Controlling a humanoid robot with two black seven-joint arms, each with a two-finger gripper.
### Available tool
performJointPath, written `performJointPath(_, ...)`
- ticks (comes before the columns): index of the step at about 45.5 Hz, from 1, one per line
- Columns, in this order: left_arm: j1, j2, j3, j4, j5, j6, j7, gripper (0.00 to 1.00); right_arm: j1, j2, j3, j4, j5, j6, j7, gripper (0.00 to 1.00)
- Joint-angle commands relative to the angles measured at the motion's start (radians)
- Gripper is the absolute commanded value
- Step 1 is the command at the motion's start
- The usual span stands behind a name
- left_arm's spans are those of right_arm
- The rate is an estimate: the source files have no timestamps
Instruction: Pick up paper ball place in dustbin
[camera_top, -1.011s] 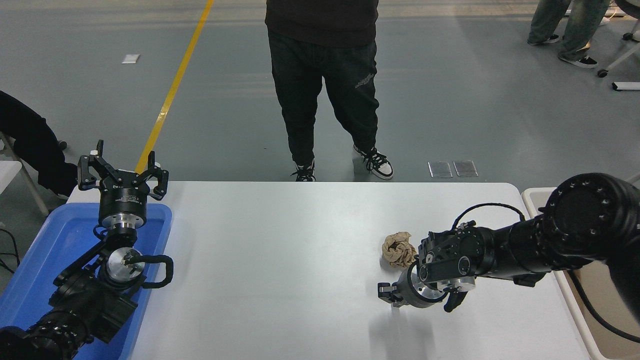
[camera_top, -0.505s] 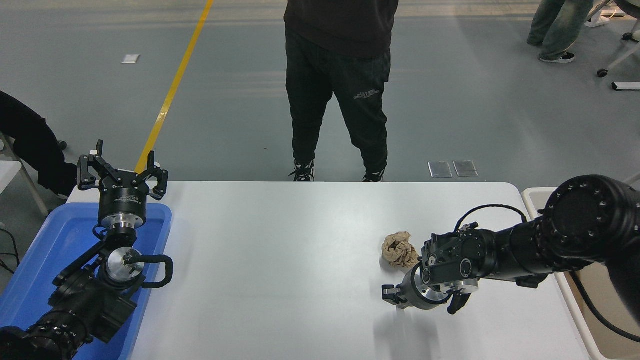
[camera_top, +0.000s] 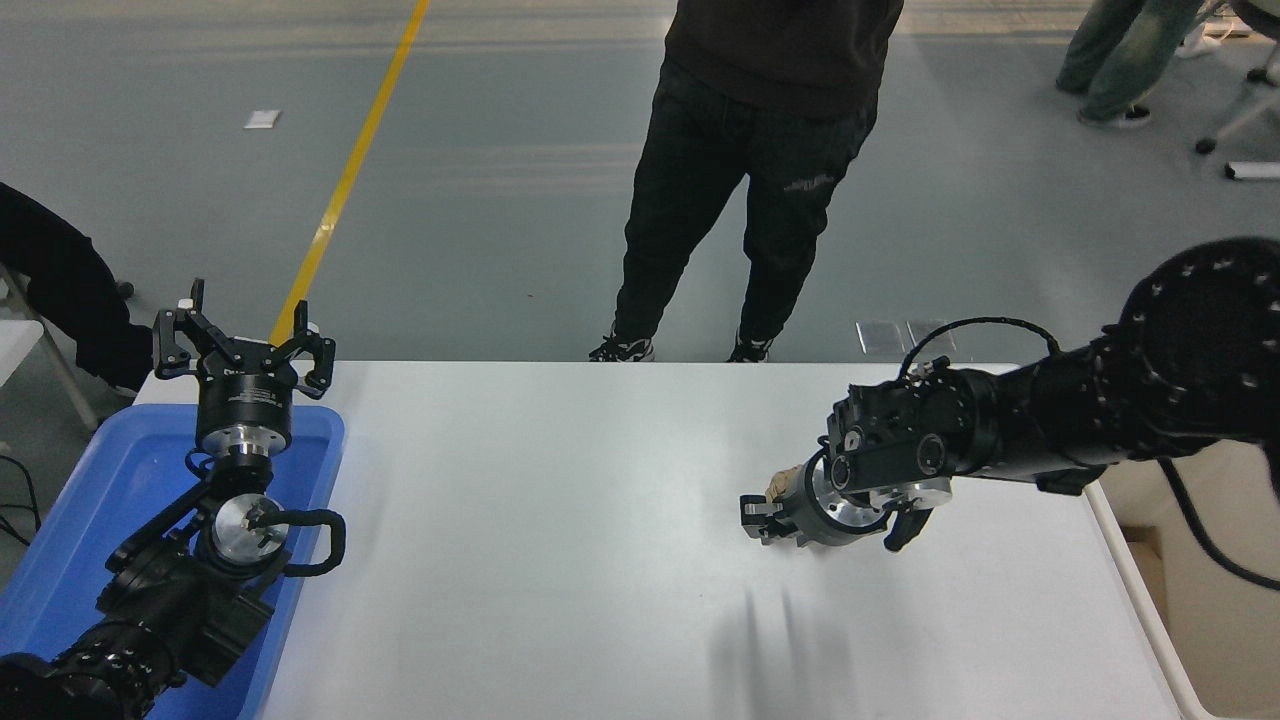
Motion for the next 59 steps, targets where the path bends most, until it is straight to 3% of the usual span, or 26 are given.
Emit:
performJointPath(1, 0.0, 0.0, 0.0, 0.0, 0.0, 0.0, 0.0, 0.99, 0.318, -0.083, -0.018, 0.107, 0.056, 0.162, -0.002, 1.0)
performJointPath(20, 0.0, 0.0, 0.0, 0.0, -0.002, 0.002, -0.001, 0.99, 0.534, -0.134, -0.022, 0.105, 0.032, 0.378, -0.003, 1.0)
performJointPath(39, 0.0, 0.001, 0.002, 0.0, 0.0, 0.0, 0.0, 0.99, 0.553, -0.155, -0.108, 0.097, -0.151, 0.536, -0.002, 1.0)
performJointPath(59, 0.0, 0.001, 0.002, 0.0, 0.002, 0.0, 0.0, 0.99, 0.324, -0.072, -0.096, -0.1, -0.168, 0.44, -0.003, 1.0)
